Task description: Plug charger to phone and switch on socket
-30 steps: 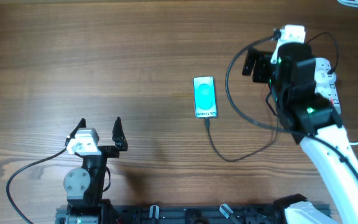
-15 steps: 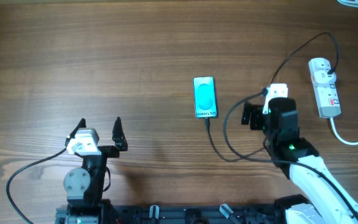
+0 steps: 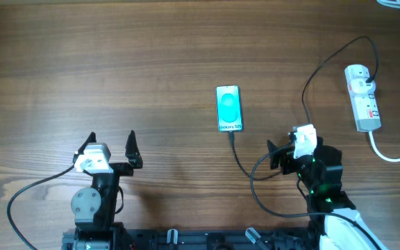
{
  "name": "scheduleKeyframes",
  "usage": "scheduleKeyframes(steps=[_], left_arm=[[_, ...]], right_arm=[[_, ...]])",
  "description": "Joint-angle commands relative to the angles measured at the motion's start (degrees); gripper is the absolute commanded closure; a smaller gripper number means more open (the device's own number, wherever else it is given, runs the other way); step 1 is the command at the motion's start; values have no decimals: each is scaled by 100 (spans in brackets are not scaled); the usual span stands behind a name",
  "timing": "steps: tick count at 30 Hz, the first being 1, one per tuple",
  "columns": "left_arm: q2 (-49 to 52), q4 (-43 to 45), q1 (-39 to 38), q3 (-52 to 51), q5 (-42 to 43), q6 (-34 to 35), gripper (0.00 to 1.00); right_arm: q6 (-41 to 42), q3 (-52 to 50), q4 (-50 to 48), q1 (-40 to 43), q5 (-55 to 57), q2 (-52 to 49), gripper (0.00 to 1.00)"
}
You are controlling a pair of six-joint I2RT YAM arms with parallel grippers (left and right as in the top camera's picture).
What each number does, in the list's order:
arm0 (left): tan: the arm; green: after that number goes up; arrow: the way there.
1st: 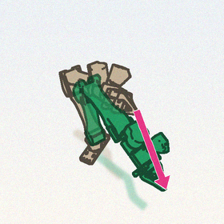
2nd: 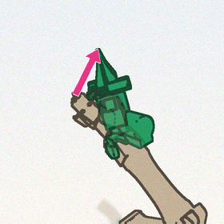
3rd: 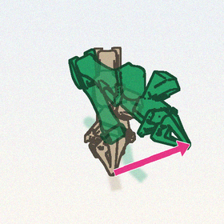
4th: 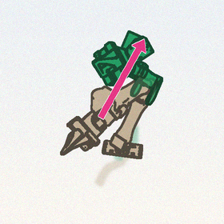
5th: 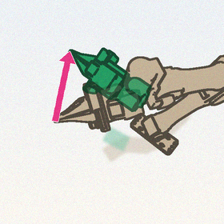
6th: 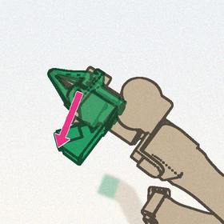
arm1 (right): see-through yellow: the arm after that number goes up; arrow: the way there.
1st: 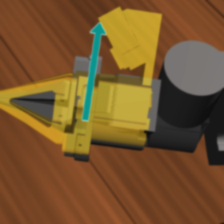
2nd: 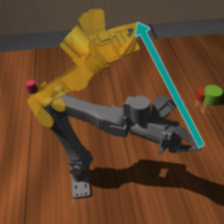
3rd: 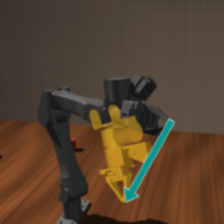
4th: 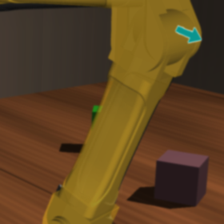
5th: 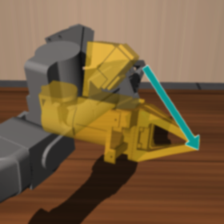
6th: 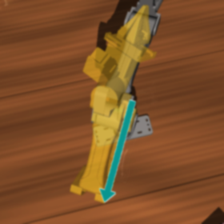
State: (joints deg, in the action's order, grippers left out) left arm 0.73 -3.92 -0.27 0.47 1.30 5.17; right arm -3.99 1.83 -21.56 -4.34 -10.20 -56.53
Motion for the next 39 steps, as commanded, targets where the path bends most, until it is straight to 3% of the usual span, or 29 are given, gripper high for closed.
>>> scheduleKeyframes(steps=[1,12,24,28,39], left_arm=[[-57,-42,-22,-15,-76,-90,0],[-57,-42,-22,-15,-74,-90,0],[-57,-42,-22,-15,-74,-90,0],[-57,-42,-22,-15,-74,-90,0],[-57,-42,-22,-15,-74,-90,0]], right_arm=[[-33,-155,44,83,-282,463,0],[-35,-155,2004,83,-278,2975,0],[-33,-155,2070,83,-236,5169,0],[-35,-153,2063,83,-234,5624,0],[-37,-153,2061,83,-234,5611,0]])
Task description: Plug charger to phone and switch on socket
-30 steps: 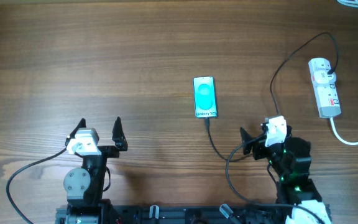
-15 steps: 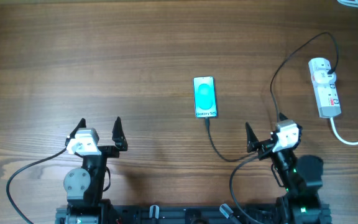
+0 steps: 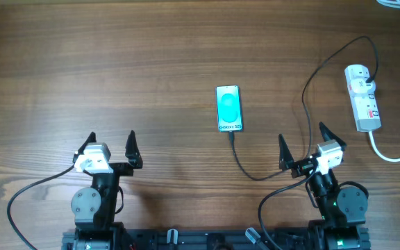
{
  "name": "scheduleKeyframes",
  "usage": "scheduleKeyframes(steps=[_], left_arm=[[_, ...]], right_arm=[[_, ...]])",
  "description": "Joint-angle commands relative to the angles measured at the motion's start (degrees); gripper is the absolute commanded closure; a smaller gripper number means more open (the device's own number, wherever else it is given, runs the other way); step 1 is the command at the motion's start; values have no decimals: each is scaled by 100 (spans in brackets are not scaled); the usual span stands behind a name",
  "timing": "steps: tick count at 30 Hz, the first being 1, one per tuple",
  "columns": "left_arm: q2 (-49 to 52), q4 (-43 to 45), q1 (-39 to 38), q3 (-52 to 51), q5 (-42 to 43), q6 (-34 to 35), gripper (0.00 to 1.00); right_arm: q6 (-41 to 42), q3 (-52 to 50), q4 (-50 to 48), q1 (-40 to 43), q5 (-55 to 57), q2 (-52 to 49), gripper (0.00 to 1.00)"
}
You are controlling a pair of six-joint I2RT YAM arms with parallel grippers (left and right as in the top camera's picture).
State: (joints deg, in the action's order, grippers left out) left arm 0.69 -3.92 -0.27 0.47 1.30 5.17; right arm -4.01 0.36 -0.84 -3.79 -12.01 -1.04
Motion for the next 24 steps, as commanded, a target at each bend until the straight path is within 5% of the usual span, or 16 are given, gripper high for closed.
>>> scheduleKeyframes(steps=[1,24], left_arm=[[-50,-42,-22,-15,-74,-90,0],[-50,-42,-22,-15,-76,-90,0]], right_arm=[[-37,-7,-11,28,-52,61,0],[-37,-7,-11,28,-52,7,0]])
